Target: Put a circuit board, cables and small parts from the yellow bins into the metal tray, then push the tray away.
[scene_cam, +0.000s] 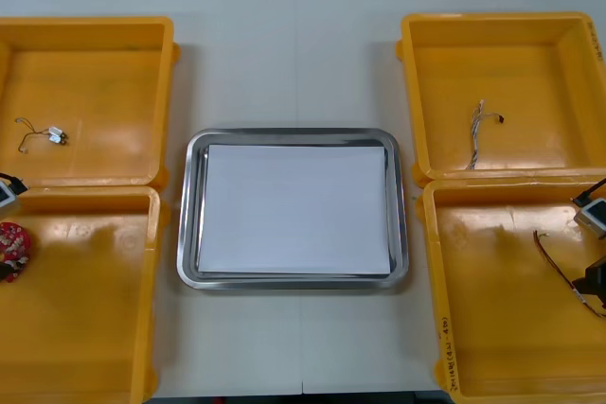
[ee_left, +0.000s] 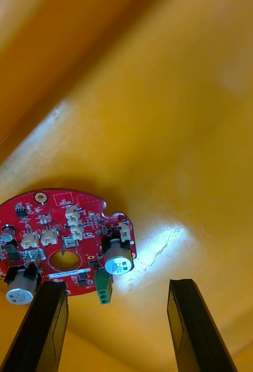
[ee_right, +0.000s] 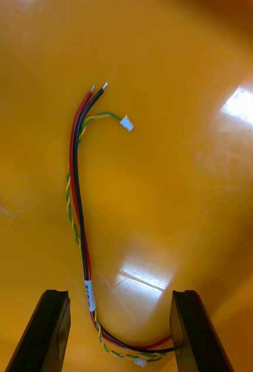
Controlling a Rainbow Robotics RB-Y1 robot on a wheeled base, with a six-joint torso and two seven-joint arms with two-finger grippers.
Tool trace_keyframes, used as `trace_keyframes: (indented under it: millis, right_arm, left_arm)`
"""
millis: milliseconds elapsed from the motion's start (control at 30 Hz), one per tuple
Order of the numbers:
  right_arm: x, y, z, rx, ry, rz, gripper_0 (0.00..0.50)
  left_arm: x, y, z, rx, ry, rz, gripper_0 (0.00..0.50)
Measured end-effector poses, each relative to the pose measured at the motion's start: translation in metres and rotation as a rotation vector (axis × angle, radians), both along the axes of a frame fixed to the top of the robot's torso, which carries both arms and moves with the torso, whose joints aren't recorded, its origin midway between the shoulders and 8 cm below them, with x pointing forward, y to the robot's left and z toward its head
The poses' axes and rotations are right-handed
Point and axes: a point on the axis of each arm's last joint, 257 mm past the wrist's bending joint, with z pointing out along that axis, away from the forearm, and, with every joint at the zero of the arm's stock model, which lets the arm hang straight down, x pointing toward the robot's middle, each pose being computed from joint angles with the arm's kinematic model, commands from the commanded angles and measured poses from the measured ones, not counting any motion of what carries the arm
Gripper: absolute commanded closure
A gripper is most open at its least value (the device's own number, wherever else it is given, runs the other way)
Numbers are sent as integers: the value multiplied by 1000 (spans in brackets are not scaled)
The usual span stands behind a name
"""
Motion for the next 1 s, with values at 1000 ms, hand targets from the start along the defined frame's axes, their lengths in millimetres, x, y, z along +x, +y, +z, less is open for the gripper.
trace_keyframes:
  millis: [1000]
  right_arm:
    - [-5, 12, -32, 49, -15, 17, 0]
  left_arm:
    - [2, -2, -24, 14, 2, 32, 0]
